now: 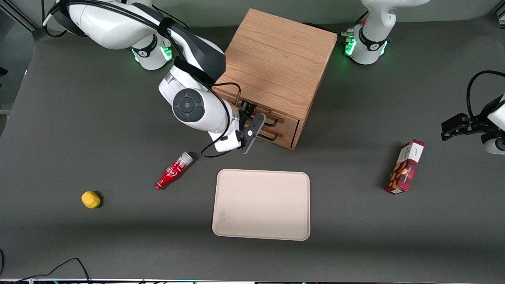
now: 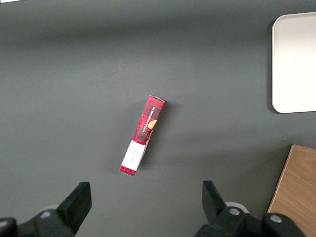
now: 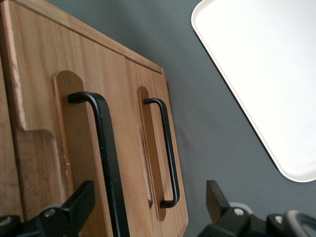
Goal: Open upper drawer
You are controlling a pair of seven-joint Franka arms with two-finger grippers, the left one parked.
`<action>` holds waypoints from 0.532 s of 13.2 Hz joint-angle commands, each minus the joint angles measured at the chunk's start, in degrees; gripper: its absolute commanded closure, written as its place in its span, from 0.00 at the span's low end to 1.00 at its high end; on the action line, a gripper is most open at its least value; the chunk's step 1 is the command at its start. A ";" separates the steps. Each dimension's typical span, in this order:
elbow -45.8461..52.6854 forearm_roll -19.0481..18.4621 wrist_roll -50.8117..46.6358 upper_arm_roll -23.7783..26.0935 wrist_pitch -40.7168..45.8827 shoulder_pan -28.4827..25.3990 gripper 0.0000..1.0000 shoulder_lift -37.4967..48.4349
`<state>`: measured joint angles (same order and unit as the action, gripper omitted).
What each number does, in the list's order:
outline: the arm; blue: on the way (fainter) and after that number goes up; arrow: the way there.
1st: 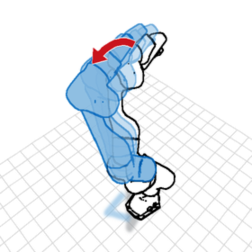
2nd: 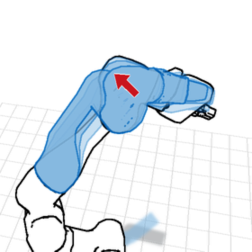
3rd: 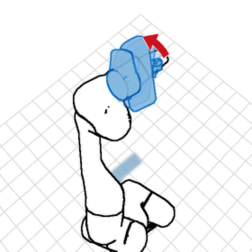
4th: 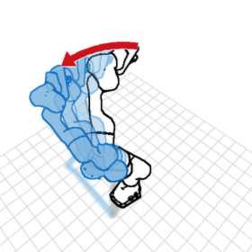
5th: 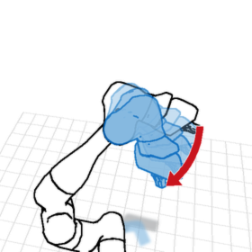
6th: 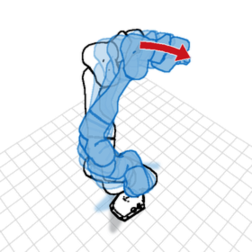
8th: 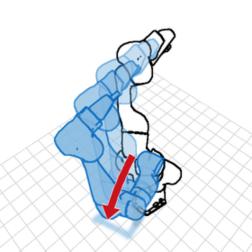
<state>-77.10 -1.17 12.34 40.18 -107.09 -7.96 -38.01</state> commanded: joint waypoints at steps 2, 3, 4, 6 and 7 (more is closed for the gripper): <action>0.11 0.30 3.91 0.25 -1.71 0.75 0.00 -1.10; 0.11 -0.32 4.44 0.07 -1.98 0.75 0.00 -1.18; 0.20 -1.10 4.71 -0.71 -2.59 0.84 0.00 -1.45; 0.29 -2.69 5.50 -1.59 -4.26 0.75 0.00 -2.15; 0.46 -3.48 5.50 -1.77 -4.88 0.84 0.00 -2.41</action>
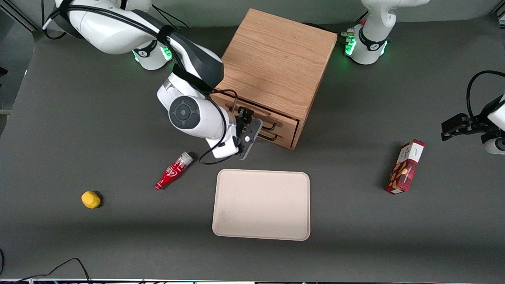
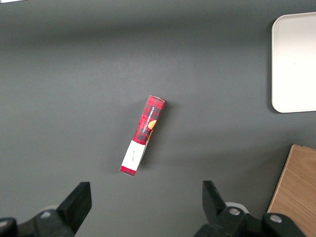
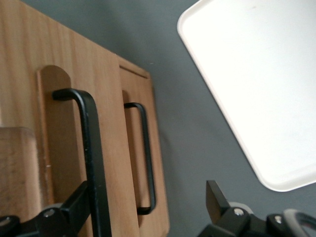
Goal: Open upper drawer
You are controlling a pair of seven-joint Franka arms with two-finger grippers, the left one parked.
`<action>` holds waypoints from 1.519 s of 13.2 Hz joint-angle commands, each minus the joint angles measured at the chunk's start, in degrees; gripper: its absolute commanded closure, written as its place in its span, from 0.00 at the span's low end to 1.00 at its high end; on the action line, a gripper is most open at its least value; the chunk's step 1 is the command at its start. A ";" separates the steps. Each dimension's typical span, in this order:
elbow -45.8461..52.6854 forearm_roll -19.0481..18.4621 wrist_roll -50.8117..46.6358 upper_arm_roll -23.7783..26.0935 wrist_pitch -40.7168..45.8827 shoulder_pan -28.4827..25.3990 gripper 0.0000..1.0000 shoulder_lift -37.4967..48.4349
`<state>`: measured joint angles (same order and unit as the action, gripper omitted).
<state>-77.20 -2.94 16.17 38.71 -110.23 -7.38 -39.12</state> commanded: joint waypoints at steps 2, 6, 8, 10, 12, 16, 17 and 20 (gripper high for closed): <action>1.69 -3.21 2.10 -0.39 -1.74 0.35 0.00 -2.10; 5.30 -3.30 4.65 -2.94 -1.65 0.43 0.00 -2.63; 6.53 -2.95 5.79 -4.87 -1.65 0.70 0.00 -2.63; 8.11 -2.95 5.89 -5.14 -1.65 1.14 0.00 -2.81; 9.87 -3.13 7.10 -5.31 -1.74 1.58 0.00 -3.68; 11.54 -3.04 9.84 -7.34 -2.00 1.58 0.00 -4.30; 12.33 -3.04 10.45 -7.51 -2.09 1.58 0.00 -5.00; 13.48 -2.78 10.46 -8.48 -1.92 1.58 0.00 -5.00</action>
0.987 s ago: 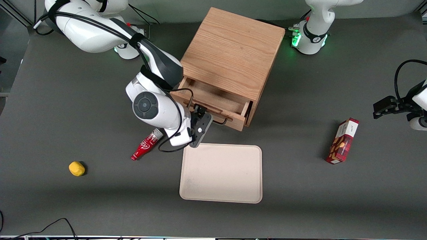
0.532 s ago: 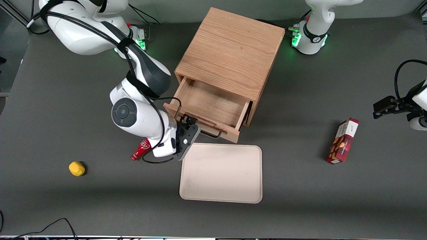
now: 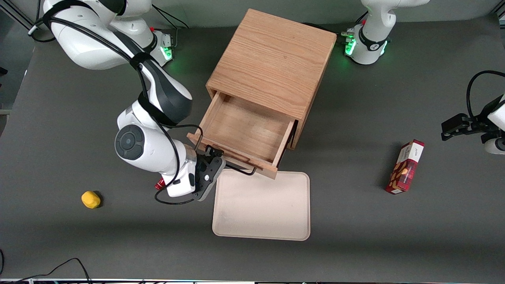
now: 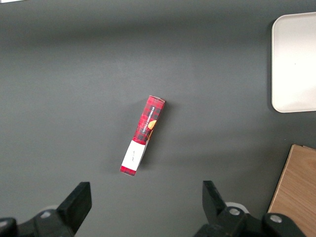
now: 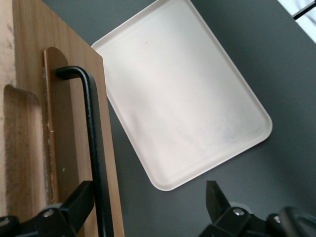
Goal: Open upper drawer
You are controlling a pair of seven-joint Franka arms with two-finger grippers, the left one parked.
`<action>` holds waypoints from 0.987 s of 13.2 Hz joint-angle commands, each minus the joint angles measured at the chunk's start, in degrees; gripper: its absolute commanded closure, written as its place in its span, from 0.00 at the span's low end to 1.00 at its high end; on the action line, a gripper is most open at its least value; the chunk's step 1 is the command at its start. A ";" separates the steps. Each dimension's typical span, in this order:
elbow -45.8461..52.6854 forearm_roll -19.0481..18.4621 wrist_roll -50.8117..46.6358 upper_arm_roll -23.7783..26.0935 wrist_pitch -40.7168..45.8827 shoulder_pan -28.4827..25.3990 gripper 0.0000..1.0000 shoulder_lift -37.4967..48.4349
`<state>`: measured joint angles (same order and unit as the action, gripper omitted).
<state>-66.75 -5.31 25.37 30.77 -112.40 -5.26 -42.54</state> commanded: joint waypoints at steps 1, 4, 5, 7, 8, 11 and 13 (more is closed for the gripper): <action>3.38 0.03 -0.13 -0.36 0.77 -0.63 0.00 -1.23; 3.38 10.90 -13.37 -0.36 1.13 0.07 0.00 2.89; 3.38 13.89 -18.20 -0.10 2.35 0.16 0.00 4.39; 3.38 19.09 -25.70 -0.79 9.53 1.99 0.00 10.25; 2.51 18.32 -25.02 -3.15 12.17 2.79 0.00 15.34; -1.45 11.85 -22.82 -13.61 25.26 2.09 0.00 26.88; -1.18 4.20 -22.83 -20.71 31.44 2.01 0.00 30.22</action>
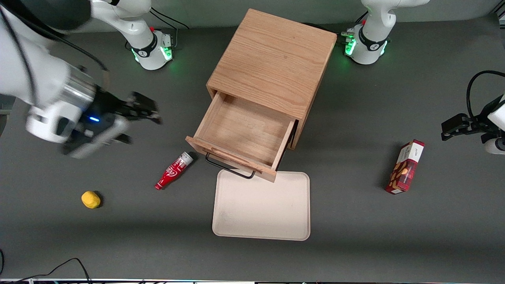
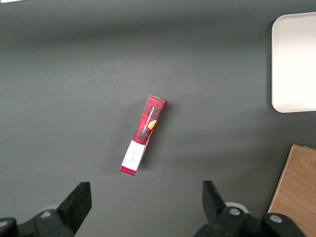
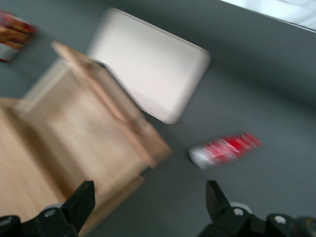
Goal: Open upper drawer
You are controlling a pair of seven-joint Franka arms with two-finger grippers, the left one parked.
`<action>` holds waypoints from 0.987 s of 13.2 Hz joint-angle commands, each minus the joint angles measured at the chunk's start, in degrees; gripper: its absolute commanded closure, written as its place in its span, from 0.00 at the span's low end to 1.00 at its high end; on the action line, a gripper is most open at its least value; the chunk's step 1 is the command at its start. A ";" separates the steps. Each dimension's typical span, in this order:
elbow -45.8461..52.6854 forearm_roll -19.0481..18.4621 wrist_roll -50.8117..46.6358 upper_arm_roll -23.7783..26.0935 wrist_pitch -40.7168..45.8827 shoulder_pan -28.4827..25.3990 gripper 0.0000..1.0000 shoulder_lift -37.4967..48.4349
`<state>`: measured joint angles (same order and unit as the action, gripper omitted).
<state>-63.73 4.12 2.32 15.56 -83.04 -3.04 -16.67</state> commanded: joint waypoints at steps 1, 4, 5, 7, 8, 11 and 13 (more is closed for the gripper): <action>-4.82 -9.44 0.40 -7.20 2.70 -0.21 0.00 4.54; -13.48 -11.09 12.06 -13.51 -0.35 0.67 0.00 12.50; -19.36 -5.23 12.44 -17.02 -4.81 0.67 0.00 16.63; -27.82 0.26 9.92 -22.14 -10.72 0.23 0.00 20.96; -28.64 0.36 3.98 -22.59 -11.00 0.23 0.00 21.32; -31.96 -0.08 -11.42 -21.37 -12.49 -0.12 0.00 23.69; -34.27 -0.69 -10.85 -20.84 -14.60 -0.12 0.00 24.93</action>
<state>-93.71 3.55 -6.26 -5.51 -95.04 -2.76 5.18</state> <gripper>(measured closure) 0.000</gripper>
